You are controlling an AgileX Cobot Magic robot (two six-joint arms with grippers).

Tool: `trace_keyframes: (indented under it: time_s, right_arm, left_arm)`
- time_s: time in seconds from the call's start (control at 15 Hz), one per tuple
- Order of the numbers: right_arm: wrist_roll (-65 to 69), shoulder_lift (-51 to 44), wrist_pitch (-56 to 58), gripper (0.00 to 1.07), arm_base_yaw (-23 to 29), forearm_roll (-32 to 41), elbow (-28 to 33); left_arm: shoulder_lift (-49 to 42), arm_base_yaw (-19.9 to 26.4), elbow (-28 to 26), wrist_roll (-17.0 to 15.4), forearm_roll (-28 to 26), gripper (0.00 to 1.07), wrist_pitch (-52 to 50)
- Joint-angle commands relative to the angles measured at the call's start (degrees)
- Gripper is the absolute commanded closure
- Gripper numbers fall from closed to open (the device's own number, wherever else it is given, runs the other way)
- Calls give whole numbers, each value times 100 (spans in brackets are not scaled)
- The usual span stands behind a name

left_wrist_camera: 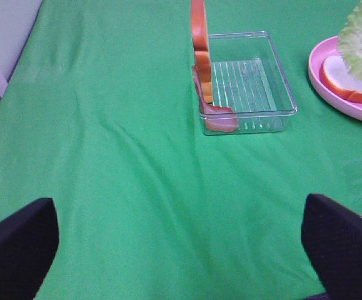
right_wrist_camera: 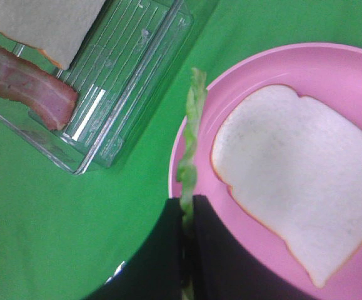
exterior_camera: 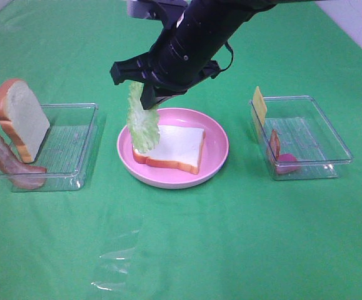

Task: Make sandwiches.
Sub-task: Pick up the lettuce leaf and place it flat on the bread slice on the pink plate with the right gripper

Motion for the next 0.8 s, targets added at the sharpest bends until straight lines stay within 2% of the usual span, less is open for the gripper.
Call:
trace_keyframes:
  time_s: [0.07, 0.27, 0.47, 0.53, 0.8]
  right_arm:
    - [-46, 246, -229, 107, 0, -17, -155]
    - [189, 619, -470, 107, -11, -659, -155]
    - [1049, 877, -487, 107, -11, -1879, -155]
    - [1599, 974, -418, 107, -11, -2601, -160]
    - [1610, 985, -390, 107, -11, -2687, -160]
  left_arm:
    - [-80, -17, 17, -29, -17, 9, -92]
    - [-80, -17, 17, -29, -17, 9, -92]
    - [-80, -17, 17, -29, -17, 9, -92]
    - [-80, -17, 17, -29, -17, 9, -92]
    - [-80, -17, 17, -29, -17, 9, -92]
